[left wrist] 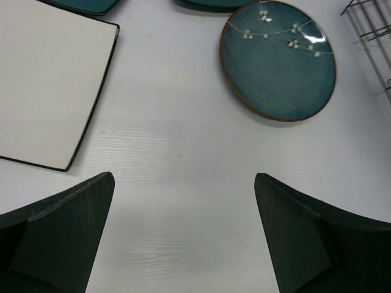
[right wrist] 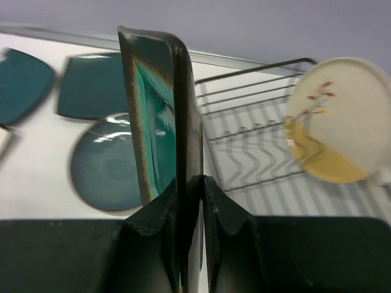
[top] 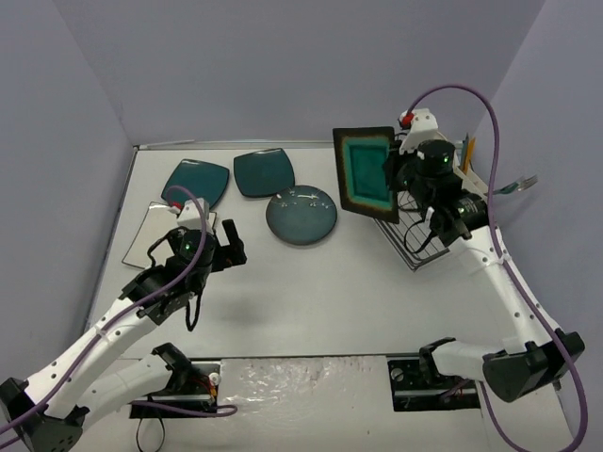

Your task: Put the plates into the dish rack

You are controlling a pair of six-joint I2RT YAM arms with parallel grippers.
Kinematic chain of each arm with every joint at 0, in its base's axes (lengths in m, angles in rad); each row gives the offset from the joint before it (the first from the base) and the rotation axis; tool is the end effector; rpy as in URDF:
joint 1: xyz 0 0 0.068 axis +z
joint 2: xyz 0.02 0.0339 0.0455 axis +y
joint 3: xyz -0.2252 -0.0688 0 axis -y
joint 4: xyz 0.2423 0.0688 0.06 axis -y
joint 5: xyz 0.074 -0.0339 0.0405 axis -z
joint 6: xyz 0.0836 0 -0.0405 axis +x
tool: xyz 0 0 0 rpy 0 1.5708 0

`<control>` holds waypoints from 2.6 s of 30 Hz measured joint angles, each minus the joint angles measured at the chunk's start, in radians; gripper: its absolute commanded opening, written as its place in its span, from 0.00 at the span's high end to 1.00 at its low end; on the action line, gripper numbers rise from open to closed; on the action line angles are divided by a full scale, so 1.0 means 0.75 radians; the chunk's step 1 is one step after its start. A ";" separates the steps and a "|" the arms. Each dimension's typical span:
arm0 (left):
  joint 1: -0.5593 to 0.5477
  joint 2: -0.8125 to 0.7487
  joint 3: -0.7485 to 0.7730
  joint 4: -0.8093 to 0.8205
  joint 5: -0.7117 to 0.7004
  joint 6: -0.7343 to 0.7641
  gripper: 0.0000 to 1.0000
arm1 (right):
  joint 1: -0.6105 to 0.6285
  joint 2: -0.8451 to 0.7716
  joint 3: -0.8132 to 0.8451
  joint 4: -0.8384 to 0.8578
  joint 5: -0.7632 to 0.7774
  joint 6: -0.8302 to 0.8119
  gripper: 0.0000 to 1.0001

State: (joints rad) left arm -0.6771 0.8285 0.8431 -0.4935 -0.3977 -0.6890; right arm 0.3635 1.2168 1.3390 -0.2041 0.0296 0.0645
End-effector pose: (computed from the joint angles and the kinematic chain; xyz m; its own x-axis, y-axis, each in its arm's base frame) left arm 0.2099 -0.1272 0.2734 -0.4741 -0.3709 -0.7985 0.0107 0.9044 -0.4265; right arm 0.3113 0.1158 0.4009 -0.0974 0.0319 -0.9947 -0.3222 0.9446 0.0618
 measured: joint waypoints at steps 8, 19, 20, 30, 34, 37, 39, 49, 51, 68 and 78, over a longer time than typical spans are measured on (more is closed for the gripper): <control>0.276 0.157 0.031 -0.005 0.125 0.350 0.03 | -0.291 0.309 0.295 -0.074 0.026 -0.413 1.00; 0.418 0.236 0.040 0.007 0.240 0.521 0.03 | -0.342 0.554 0.380 -0.028 0.159 -0.739 1.00; 0.421 0.237 0.040 0.007 0.245 0.524 0.03 | -0.344 0.562 0.379 -0.015 0.161 -0.762 1.00; 0.424 0.252 0.040 0.016 0.273 0.535 0.03 | -0.356 0.587 0.358 0.135 0.168 -0.893 1.00; 0.424 0.252 0.040 0.017 0.281 0.535 0.03 | -0.374 0.619 0.343 0.172 0.148 -0.906 1.00; 0.424 0.252 0.040 0.017 0.285 0.535 0.03 | -0.398 0.656 0.333 0.182 0.115 -0.906 1.00; 0.424 0.252 0.040 0.017 0.285 0.535 0.03 | -0.406 0.675 0.323 0.179 0.095 -0.906 1.00; 0.424 0.252 0.040 0.017 0.285 0.535 0.03 | -0.439 0.757 0.307 0.186 0.001 -0.906 1.00; 0.424 0.252 0.040 0.017 0.285 0.535 0.03 | -0.440 0.773 0.306 0.187 -0.026 -0.906 1.00; 0.425 0.253 0.039 0.016 0.275 0.543 0.03 | -0.452 0.908 0.385 0.236 -0.122 -0.906 1.00; 0.424 0.275 0.039 0.015 0.274 0.545 0.03 | -0.468 0.975 0.471 0.242 -0.142 -0.856 0.77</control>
State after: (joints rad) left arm -0.3587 1.0350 0.8726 -0.4819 -0.1925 -0.2806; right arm 0.0127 1.9478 1.6922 -0.0227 -0.0767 -0.5775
